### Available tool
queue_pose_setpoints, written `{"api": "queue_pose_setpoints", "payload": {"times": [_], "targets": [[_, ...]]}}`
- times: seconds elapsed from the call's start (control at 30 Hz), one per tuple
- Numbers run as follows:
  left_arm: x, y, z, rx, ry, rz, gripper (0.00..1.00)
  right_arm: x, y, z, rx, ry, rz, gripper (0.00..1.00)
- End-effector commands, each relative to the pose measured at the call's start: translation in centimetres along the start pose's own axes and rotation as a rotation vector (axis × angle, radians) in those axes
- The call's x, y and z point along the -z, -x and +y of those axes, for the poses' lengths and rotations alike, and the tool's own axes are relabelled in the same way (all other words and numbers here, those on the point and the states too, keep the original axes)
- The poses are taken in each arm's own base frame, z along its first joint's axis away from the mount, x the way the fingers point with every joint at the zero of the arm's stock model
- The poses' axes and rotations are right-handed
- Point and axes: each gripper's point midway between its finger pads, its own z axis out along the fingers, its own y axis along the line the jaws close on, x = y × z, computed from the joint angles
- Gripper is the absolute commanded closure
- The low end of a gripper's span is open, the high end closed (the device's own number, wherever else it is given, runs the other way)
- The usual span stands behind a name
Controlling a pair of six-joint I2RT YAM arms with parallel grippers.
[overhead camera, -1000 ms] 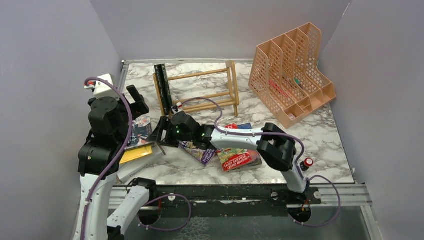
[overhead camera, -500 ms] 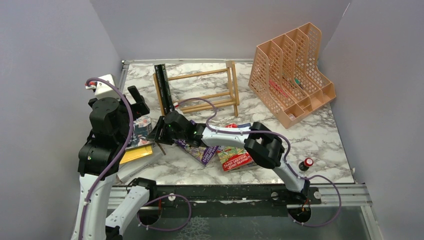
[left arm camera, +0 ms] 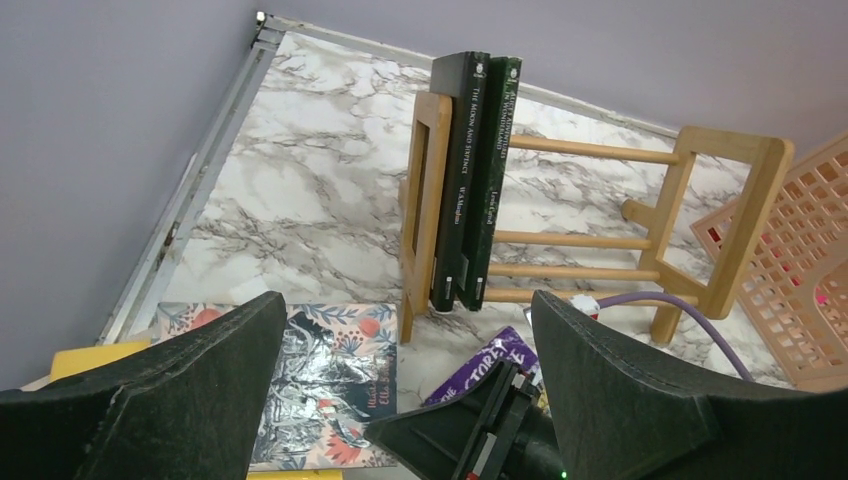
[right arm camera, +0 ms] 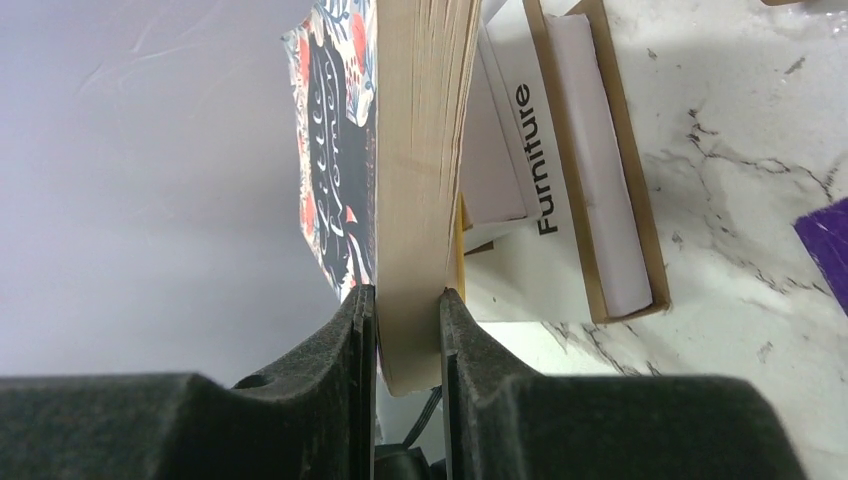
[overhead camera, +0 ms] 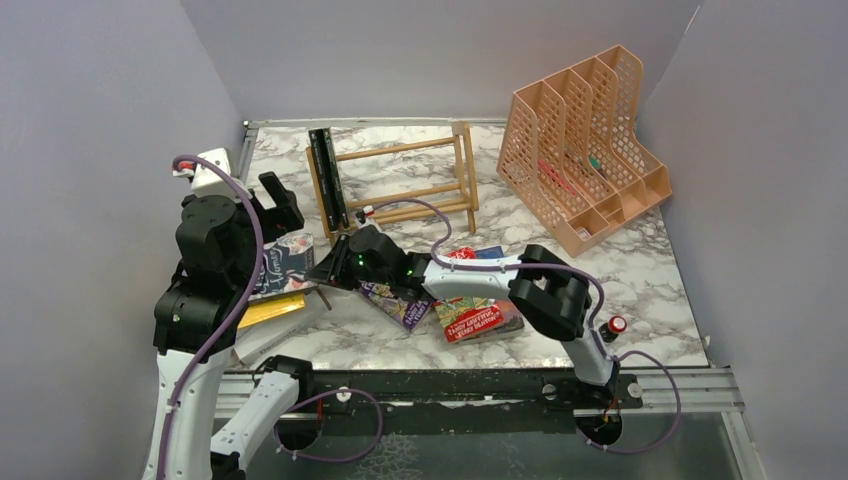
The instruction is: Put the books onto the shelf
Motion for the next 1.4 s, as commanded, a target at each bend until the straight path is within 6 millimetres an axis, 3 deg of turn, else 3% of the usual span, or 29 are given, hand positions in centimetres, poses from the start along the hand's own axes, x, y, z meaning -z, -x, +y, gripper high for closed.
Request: {"api": "queue_pose_setpoints", "payload": {"times": [0.0,0.2,0.4,0.7,1.0,1.13,1.37], "targets": [[0.9,1.0,-1.8,0.043,-0.094,-0.015,0.07,2.9,0.9,5.4,-0.015,0.171,-0.016,0.99],[0.9,0.6,-2.3,0.059,-0.122,0.001,0.08,6.5,1.1,9.3,0.014,0.381,0.024,0.99],[0.9,0.8,-1.3,0.041,-0.07,-0.015,0.07,10.1,2.1,11.0,-0.034,0.529,0.042,0.99],[1.1,-1.3,-3.0,0.115,-0.161,0.053,0.07,14.5,4.0,8.8,-0.101,0.564,0.013,0.99],[2.0,0.6,-4.2,0.145,-0.219,0.028,0.07,21.0,6.6,7.2,-0.035,0.567,-0.115,0.99],[2.3,1.0,-4.9,0.176,-0.245,0.031,0.07,23.8,9.1,5.9,-0.046,0.549,-0.215,0.99],[2.3,0.8,-6.7,0.258,-0.318,0.067,0.07,27.4,14.6,5.7,-0.027,0.521,-0.414,0.99]]}}
